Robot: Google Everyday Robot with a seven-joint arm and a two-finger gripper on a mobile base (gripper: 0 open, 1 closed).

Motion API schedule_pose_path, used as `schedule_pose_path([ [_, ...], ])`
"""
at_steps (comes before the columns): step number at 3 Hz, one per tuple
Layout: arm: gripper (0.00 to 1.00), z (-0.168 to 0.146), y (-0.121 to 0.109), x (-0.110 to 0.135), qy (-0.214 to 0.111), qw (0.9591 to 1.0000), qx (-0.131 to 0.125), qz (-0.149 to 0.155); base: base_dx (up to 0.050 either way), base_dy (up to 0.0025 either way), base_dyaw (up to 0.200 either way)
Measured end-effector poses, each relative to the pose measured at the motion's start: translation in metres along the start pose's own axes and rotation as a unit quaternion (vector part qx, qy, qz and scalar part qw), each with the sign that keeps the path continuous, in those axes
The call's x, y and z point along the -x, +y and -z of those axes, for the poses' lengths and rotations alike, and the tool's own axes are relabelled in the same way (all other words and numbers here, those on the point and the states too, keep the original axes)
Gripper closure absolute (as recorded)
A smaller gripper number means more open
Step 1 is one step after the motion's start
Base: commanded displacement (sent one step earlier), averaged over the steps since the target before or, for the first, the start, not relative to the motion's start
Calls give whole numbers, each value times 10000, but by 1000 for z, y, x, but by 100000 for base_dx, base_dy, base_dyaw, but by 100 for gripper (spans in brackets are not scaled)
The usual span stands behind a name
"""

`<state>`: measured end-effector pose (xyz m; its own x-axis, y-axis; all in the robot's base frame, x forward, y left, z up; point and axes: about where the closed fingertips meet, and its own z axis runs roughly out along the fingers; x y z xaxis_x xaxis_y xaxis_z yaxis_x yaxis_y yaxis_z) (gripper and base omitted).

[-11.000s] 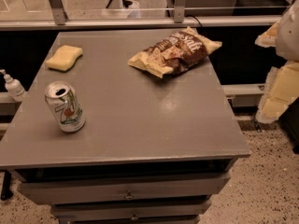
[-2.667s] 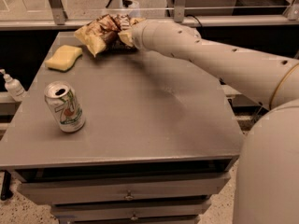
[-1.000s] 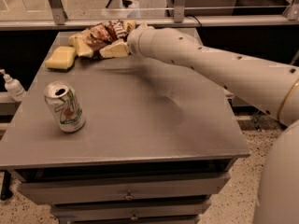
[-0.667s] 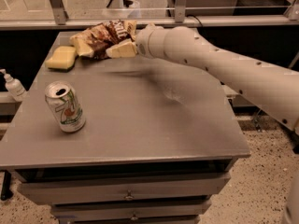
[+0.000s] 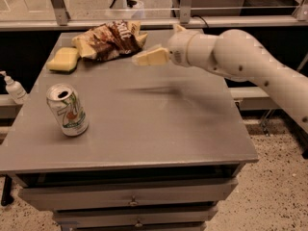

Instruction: Move brown chip bag near sponge

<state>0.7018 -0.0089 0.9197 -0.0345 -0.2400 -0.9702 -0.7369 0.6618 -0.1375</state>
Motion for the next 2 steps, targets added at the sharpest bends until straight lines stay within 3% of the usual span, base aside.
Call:
schedule_pose_path([
  [1,0,58,-6,10,-316,9995,78,-29,0,0,0],
  [2,0,102,-30,2,-299,9992,-257,-53,0,0,0],
])
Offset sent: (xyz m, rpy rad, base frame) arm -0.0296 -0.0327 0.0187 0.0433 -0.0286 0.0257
